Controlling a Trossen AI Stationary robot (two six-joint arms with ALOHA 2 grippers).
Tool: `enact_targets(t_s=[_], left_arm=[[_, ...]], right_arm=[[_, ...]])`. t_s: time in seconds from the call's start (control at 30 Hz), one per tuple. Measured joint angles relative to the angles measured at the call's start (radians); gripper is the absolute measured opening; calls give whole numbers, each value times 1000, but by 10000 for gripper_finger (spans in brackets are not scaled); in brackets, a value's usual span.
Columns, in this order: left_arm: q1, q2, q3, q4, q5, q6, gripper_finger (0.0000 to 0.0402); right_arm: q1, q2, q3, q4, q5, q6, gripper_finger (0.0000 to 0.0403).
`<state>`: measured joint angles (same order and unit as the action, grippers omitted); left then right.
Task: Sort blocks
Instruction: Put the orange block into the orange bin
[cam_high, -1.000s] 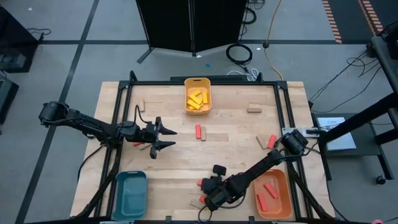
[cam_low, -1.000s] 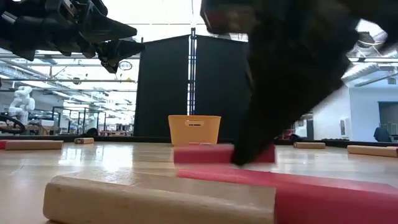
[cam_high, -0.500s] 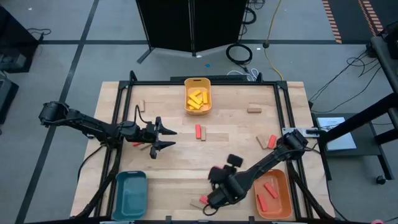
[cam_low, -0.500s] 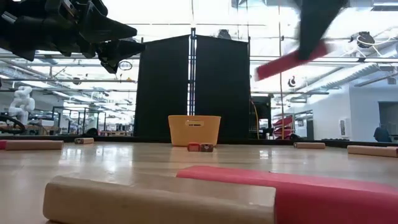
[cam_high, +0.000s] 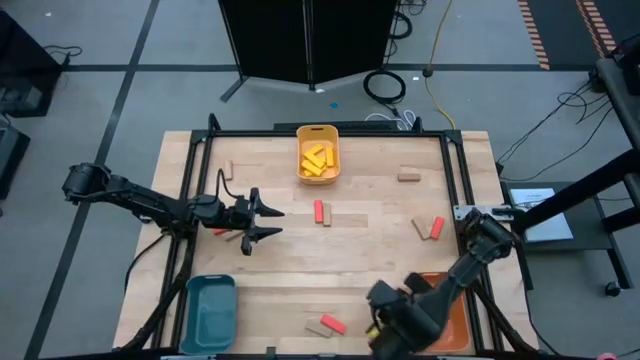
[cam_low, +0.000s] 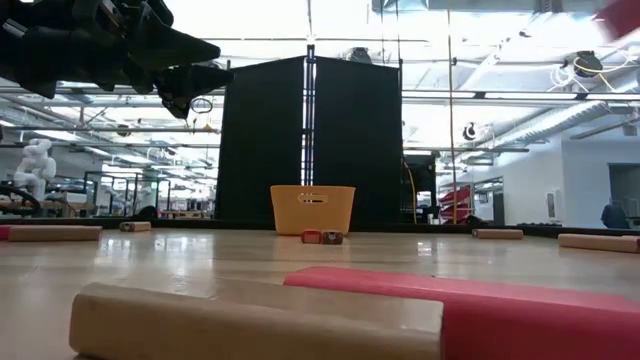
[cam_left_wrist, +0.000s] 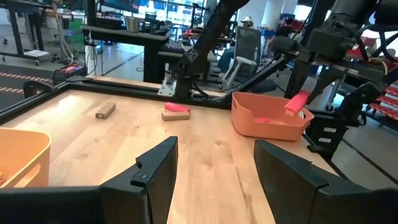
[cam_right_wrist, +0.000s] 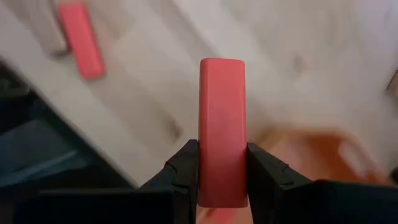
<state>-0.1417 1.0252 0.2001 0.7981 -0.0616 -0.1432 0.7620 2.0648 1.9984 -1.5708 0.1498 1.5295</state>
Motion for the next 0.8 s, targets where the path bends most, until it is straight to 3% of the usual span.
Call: enact_targets(t_s=[0.3,0.5,0.8], left_arm=[[0,0,0,1,0,0,207],[0,0,0,4,0,-1,207],[0,0,0,7,-1,-6,207]], right_arm=[[122,0,-52,0,-71,334,69],[167,-53,-238,-1,-213,526,69],[173,-180,-440,33,-229,632,73]])
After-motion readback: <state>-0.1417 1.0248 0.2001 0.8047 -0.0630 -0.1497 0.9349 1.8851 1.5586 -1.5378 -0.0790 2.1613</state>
